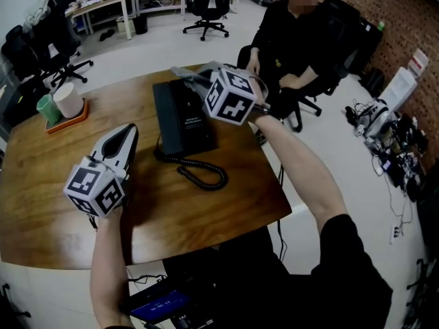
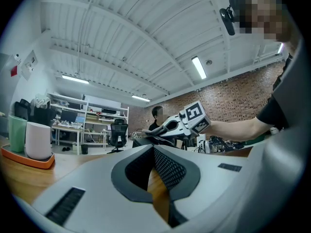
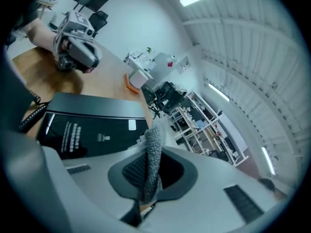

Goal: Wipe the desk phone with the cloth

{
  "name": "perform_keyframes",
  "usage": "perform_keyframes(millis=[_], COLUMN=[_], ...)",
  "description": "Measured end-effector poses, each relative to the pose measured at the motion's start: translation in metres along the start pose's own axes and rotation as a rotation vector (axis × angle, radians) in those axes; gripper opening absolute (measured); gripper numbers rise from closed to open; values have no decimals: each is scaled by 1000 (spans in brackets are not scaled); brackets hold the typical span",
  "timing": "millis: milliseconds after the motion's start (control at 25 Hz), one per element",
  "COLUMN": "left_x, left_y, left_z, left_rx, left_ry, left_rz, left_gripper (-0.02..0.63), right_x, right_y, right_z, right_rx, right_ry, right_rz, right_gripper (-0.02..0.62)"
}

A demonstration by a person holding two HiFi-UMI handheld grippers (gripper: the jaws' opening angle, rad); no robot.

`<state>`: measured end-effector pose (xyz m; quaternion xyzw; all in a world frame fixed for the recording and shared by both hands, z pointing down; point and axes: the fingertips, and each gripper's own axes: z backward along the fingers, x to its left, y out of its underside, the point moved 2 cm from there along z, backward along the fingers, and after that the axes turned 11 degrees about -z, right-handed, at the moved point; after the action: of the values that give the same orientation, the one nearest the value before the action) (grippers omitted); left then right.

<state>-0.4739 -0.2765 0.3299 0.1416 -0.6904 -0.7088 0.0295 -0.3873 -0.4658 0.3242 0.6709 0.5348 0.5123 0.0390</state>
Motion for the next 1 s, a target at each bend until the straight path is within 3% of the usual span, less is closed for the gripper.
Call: perform_keyframes(millis=[360, 520, 840, 1000], left_x=[7, 8, 10, 0], left_y=[-6, -2, -1, 4], left_z=[-13, -4, -5, 0], left_rx=[-38, -2, 4, 29], left_ry=[-5, -17, -10, 0], left_rz=[-23, -3, 2, 21], left_gripper=[-8, -8, -8, -8], right_x=[69, 106, 130, 135], right_y=[22, 24, 27, 20], right_z=[53, 72, 90, 116], right_rx=[23, 23, -6, -102], right_ry=[-95, -154, -227, -268], right_rz=[272, 262, 234, 82], right_gripper=[25, 25, 25, 26])
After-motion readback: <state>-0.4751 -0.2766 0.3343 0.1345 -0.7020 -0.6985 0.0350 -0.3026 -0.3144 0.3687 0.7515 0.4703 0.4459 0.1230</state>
